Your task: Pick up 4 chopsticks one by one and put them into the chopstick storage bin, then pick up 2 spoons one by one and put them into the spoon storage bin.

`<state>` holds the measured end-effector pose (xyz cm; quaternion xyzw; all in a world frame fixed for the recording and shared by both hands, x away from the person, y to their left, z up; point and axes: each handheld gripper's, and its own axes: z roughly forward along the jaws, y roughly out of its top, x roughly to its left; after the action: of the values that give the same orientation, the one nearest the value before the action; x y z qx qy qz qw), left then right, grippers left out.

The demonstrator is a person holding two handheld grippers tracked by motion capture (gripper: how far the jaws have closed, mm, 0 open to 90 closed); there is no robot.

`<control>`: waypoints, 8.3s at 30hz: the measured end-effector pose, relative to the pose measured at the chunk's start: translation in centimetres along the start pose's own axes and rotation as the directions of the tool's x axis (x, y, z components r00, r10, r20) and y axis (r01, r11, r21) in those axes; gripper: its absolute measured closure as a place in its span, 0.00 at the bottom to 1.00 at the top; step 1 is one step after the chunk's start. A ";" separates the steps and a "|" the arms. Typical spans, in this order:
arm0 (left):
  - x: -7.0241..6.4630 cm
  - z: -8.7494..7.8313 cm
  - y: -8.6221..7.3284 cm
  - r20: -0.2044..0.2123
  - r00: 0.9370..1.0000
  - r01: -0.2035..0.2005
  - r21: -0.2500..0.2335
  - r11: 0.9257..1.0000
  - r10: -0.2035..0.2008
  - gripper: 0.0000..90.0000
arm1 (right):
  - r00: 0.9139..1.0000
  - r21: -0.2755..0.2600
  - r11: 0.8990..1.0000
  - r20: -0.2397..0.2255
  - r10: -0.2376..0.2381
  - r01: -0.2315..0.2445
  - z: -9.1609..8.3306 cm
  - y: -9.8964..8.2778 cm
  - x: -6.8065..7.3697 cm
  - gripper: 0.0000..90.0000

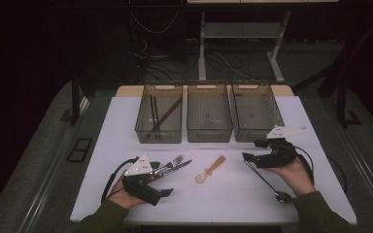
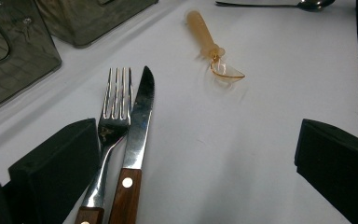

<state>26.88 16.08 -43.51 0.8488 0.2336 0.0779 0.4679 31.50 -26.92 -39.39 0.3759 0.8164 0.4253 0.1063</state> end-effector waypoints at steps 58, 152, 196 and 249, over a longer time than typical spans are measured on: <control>-0.1 0.1 0.0 0.006 1.000 -0.006 0.007 1.000 0.006 0.00 | 1.000 0.244 0.970 -0.004 -0.022 0.022 0.5 -5.8 -0.2 1.00; 0.0 0.3 -0.1 0.002 1.000 -0.024 0.034 0.999 0.024 0.00 | 0.996 0.225 0.970 0.001 -0.091 0.088 -6.7 -10.4 1.2 0.94; 0.2 0.4 -0.3 0.005 1.000 0.002 0.019 1.000 -0.002 0.00 | 0.994 0.095 0.995 0.106 0.007 -0.017 -6.0 -6.5 -1.0 0.98; -0.1 0.6 -0.2 0.024 1.000 -0.014 0.013 1.000 0.013 0.00 | 0.958 -0.039 0.997 0.277 0.071 -0.063 2.1 8.2 -0.5 0.98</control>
<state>26.98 15.66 -44.02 0.8544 0.2227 0.0691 0.4644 37.16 -23.06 -34.43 0.4577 0.7738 0.3837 0.2112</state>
